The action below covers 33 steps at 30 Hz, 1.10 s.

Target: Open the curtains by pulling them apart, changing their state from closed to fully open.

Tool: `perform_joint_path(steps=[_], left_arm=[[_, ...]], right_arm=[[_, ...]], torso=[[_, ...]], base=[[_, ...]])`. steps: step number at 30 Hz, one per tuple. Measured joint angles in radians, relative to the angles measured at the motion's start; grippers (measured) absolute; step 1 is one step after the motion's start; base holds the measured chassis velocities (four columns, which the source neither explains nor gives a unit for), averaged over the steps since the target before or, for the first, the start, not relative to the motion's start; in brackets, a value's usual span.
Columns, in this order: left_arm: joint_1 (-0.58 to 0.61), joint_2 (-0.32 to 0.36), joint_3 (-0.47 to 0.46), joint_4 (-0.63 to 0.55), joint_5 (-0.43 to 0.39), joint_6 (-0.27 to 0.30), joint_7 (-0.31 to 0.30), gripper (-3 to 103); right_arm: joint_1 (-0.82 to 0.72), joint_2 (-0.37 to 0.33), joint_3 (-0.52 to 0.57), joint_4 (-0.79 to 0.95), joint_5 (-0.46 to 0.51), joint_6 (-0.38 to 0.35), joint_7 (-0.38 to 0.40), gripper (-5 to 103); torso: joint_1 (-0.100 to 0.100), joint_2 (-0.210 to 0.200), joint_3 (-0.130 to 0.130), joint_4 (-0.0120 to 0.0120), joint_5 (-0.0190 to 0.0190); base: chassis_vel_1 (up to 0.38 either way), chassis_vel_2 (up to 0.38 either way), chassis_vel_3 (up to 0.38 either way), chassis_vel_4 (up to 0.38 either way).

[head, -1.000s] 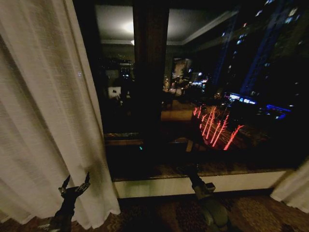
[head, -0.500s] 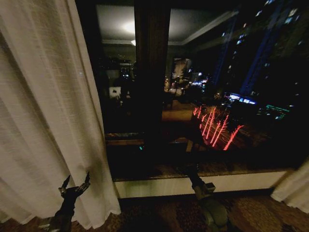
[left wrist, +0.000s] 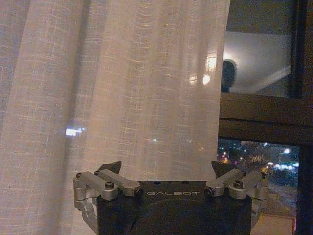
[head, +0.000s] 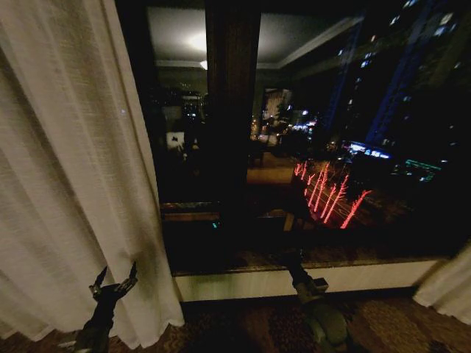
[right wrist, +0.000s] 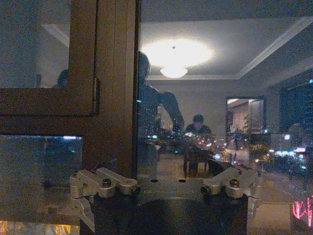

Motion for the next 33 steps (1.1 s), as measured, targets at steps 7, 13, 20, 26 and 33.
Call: perform_joint_path(steps=[7, 13, 20, 26, 33], left_arm=[[0.0, 0.0, 0.0, 0.0, 0.0, 0.0, 0.0, 100], [0.0, 0.0, 0.0, 0.0, 0.0, 0.0, 0.0, 100], [0.0, 0.0, 0.0, 0.0, 0.0, 0.0, 0.0, 100], [0.0, 0.0, 0.0, 0.0, 0.0, 0.0, 0.0, 100], [0.0, 0.0, 0.0, 0.0, 0.0, 0.0, 0.0, 100]], right_arm=[[0.0, 0.0, 0.0, 0.0, 0.0, 0.0, 0.0, 100], [0.0, 0.0, 0.0, 0.0, 0.0, 0.0, 0.0, 100], [0.0, 0.0, 0.0, 0.0, 0.0, 0.0, 0.0, 100], [0.0, 0.0, 0.0, 0.0, 0.0, 0.0, 0.0, 100], [0.0, 0.0, 0.0, 0.0, 0.0, 0.0, 0.0, 100]], torso=[[0.0, 0.0, 0.0, 0.0, -0.0001], [0.0, 0.0, 0.0, 0.0, 0.0], [0.0, 0.0, 0.0, 0.0, 0.0], [0.0, 0.0, 0.0, 0.0, 0.0], [0.0, 0.0, 0.0, 0.0, 0.0]], base=[[0.0, 0.0, 0.0, 0.0], [0.0, 0.0, 0.0, 0.0], [0.0, 0.0, 0.0, 0.0], [0.0, 0.0, 0.0, 0.0], [0.0, 0.0, 0.0, 0.0]])
